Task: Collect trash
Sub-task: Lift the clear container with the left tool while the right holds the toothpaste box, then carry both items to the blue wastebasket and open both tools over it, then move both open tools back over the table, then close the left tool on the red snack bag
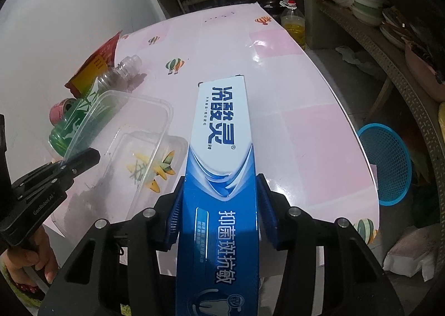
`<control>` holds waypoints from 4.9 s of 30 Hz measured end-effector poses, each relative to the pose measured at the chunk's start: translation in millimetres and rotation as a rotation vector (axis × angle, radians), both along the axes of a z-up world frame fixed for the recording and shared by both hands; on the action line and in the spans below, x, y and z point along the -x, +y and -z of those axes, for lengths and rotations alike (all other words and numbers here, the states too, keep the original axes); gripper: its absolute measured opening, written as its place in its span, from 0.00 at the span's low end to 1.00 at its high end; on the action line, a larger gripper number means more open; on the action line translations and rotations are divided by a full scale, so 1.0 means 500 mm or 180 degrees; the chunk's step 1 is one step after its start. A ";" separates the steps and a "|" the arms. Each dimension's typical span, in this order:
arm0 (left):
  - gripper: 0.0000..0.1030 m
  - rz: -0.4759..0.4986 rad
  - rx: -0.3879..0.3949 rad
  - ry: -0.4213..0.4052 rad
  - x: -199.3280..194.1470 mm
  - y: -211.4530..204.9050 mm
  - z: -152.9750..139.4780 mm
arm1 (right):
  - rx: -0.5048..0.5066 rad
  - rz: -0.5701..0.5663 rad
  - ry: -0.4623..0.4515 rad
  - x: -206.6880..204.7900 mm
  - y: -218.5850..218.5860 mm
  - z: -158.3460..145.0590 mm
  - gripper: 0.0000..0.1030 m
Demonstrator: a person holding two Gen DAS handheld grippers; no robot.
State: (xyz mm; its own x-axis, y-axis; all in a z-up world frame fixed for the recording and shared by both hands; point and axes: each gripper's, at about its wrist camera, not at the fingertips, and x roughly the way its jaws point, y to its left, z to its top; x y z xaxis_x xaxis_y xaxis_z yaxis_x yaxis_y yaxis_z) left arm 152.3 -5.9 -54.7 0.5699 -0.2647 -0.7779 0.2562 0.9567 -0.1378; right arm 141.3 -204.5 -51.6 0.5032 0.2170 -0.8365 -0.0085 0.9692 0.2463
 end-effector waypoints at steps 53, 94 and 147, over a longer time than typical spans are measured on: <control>0.02 0.1271 0.0375 -0.0038 -0.082 -0.388 -0.138 | -0.0608 0.1735 -0.0406 0.221 -0.422 -0.012 0.46; 0.47 0.1836 -0.0134 0.0552 -0.219 -0.747 0.038 | -0.0471 0.2868 0.0408 0.178 -0.674 0.367 0.63; 0.68 -0.0019 -0.0715 -0.1247 -0.068 0.189 -0.147 | -0.0715 -0.0058 -0.0042 -0.011 0.056 -0.058 0.77</control>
State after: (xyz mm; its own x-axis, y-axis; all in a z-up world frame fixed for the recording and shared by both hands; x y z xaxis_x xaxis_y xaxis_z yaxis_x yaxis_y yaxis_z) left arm 186.5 88.8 18.9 0.8339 -0.1096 -0.5410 0.2419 0.9535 0.1798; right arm 146.9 -176.3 -22.6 0.5081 0.4062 -0.7595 -0.0300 0.8896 0.4557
